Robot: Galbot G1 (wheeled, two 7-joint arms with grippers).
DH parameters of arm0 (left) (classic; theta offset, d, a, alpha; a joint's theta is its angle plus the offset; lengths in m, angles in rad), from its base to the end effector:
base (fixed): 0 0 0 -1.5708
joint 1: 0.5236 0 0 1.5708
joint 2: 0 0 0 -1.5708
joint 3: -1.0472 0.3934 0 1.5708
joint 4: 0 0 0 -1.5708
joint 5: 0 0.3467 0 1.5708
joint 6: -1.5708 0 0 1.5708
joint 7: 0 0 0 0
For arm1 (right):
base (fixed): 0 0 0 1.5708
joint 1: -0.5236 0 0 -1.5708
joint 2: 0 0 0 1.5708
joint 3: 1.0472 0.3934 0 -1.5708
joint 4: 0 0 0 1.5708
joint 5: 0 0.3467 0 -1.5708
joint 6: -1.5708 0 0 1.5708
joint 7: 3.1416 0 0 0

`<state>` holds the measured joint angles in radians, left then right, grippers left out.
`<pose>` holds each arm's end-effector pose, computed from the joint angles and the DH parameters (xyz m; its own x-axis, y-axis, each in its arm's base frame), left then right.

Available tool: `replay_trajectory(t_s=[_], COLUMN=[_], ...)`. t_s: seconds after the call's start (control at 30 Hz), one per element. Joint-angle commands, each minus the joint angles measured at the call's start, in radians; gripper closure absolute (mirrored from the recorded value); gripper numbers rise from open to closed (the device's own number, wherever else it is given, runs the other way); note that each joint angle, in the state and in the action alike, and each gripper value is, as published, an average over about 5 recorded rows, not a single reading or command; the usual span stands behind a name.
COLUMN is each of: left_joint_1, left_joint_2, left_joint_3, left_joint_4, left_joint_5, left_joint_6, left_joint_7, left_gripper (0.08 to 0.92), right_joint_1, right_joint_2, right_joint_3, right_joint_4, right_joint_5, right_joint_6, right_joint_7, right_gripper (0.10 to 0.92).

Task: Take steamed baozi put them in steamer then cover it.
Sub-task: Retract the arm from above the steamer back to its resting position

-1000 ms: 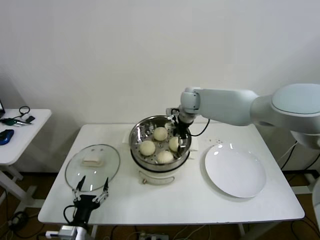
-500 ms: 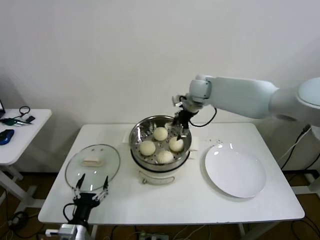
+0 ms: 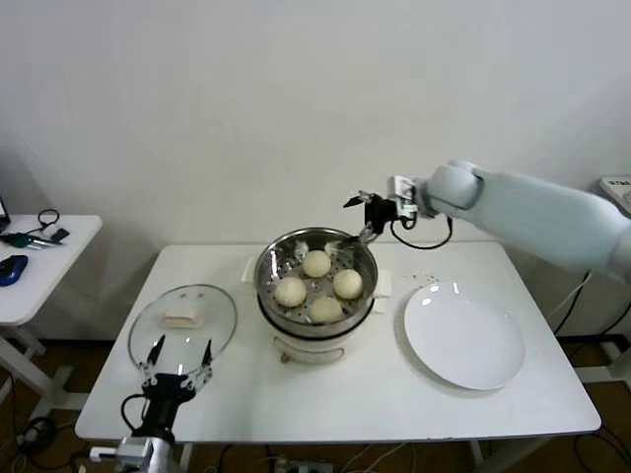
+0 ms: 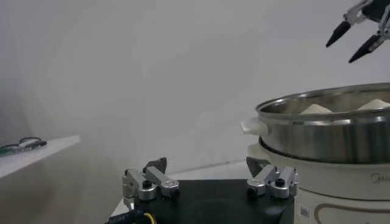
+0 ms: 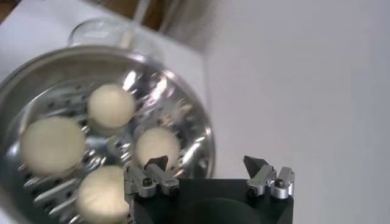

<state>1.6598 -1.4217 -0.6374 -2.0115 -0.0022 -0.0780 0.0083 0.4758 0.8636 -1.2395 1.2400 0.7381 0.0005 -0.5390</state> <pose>0.1183 0.0717 -0.3734 -0.9963 -0.0159 0.0845 -0.0001 0.9831 0.1832 0.5901 -0.0841 -0.0910 -0.4787 -0.6656 0.5725 -0.8368 0.1485 -0.5270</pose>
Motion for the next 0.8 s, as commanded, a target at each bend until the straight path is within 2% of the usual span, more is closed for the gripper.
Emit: replay_trajectory(t_s=[0.03,0.23,0.47,0.67,0.8], left_joint_1=[-0.003,0.001,0.007,0.004,0.013], left_joint_2=[-0.01,-0.013,0.003,0.022,0.037], left_joint_3=[0.006,-0.001,-0.033,-0.058,-0.057], left_joint_4=[-0.032,-0.057,-0.079,-0.085,-0.101], left_joint_5=[0.058,0.098,0.268,0.621,0.898], left_joint_6=[0.013,0.033,0.077,0.111,0.178], left_joint_7=[-0.009,-0.033,-0.05,-0.082,-0.083], left_gripper=[0.177,0.177,0.177,0.177,0.177], right_joint_1=[-0.576,-0.955,-1.336,-1.549,-1.644], right_joint_2=[-0.273,-0.254,-0.136,-0.003,0.058], right_joint_3=[0.645,1.038,1.412,1.609,1.7], right_joint_4=[0.202,0.304,0.401,0.449,0.482], right_joint_5=[-0.083,-0.121,-0.178,-0.227,-0.237], right_joint_6=[0.13,0.156,0.171,0.159,0.137], right_joint_7=[0.305,0.389,0.432,0.421,0.402], right_gripper=[0.203,0.203,0.203,0.203,0.203])
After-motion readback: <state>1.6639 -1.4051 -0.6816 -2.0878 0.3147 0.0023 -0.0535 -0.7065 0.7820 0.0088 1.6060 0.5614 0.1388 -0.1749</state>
